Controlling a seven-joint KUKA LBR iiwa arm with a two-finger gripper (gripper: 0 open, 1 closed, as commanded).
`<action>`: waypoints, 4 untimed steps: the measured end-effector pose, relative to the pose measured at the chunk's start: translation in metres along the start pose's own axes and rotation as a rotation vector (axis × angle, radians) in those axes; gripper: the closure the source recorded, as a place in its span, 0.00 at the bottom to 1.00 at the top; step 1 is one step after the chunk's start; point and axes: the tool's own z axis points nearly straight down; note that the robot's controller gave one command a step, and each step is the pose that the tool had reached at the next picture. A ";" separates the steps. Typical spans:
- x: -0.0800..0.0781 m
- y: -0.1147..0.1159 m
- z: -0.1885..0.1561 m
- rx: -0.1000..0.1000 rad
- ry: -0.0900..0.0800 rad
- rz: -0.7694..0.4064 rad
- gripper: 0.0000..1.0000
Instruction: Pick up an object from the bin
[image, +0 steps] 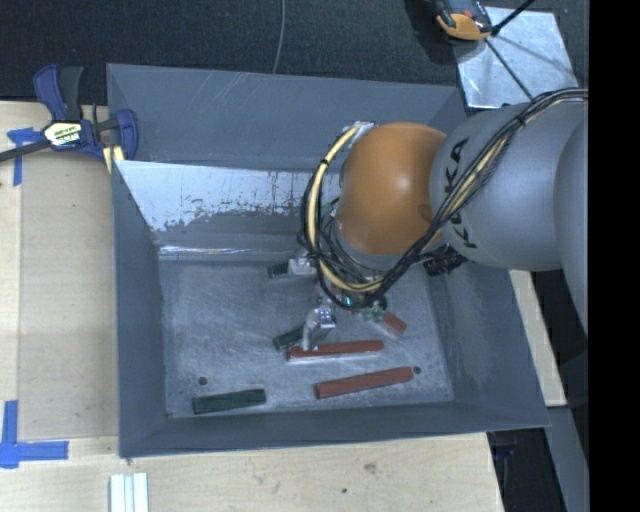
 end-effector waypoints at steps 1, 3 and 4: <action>-0.002 0.000 -0.004 -0.001 -0.008 0.002 0.00; 0.051 -0.018 0.065 -0.001 -0.022 -0.176 1.00; 0.052 -0.018 0.062 -0.001 -0.019 -0.175 1.00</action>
Offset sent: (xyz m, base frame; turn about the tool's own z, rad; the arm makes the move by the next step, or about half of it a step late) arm -0.0564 -0.0188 -0.0715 -0.1772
